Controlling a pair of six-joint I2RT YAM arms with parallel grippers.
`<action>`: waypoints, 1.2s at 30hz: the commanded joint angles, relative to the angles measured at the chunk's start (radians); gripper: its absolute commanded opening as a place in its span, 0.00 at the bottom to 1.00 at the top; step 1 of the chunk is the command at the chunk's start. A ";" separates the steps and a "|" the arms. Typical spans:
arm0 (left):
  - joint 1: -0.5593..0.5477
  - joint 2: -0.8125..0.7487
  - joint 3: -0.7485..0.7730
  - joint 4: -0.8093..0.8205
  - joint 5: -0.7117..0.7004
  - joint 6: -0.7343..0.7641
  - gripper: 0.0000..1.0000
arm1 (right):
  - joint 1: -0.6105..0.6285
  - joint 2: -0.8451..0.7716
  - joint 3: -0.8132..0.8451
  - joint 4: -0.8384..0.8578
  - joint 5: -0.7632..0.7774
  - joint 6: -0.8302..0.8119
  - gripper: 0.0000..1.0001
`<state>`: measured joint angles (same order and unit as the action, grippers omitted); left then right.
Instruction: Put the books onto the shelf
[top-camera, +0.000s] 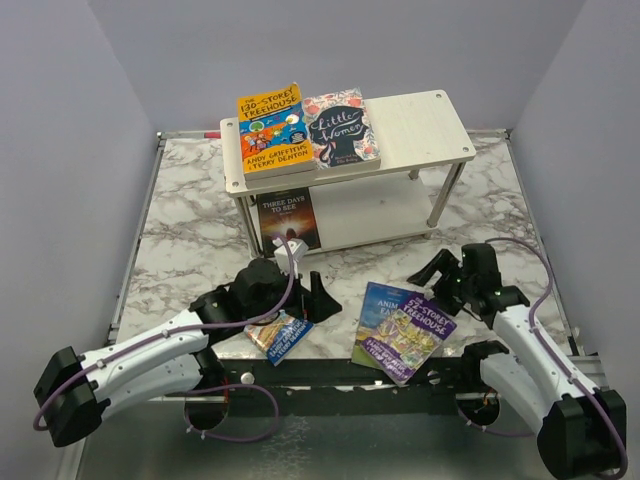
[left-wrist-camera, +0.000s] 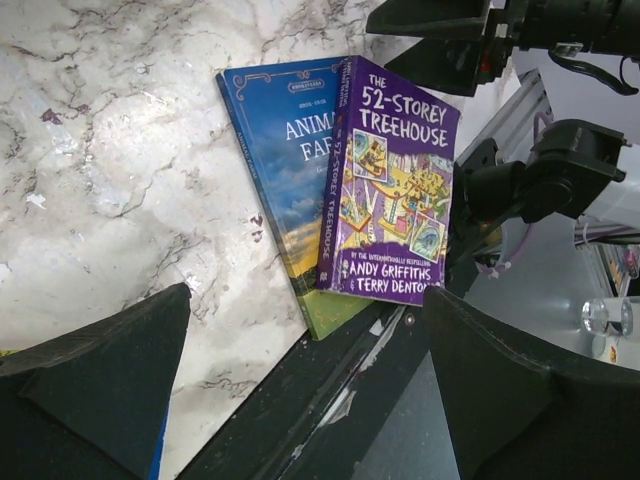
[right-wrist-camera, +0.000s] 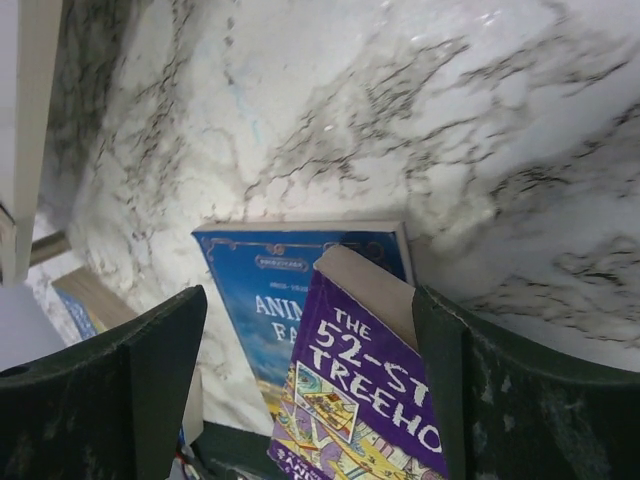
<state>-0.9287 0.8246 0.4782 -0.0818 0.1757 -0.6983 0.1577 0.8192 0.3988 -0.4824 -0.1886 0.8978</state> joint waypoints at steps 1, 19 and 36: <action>0.003 0.051 -0.025 0.109 0.050 -0.029 0.99 | 0.054 -0.013 0.009 0.034 -0.098 0.030 0.86; 0.002 0.151 -0.037 0.208 0.070 -0.029 0.99 | 0.089 -0.216 0.181 -0.466 0.231 -0.021 0.92; 0.002 0.195 -0.036 0.194 0.045 -0.031 0.99 | 0.281 0.001 0.229 -0.594 0.390 0.158 1.00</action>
<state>-0.9287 1.0203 0.4503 0.1070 0.2279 -0.7368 0.3561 0.7631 0.5961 -1.0023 0.1184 0.9451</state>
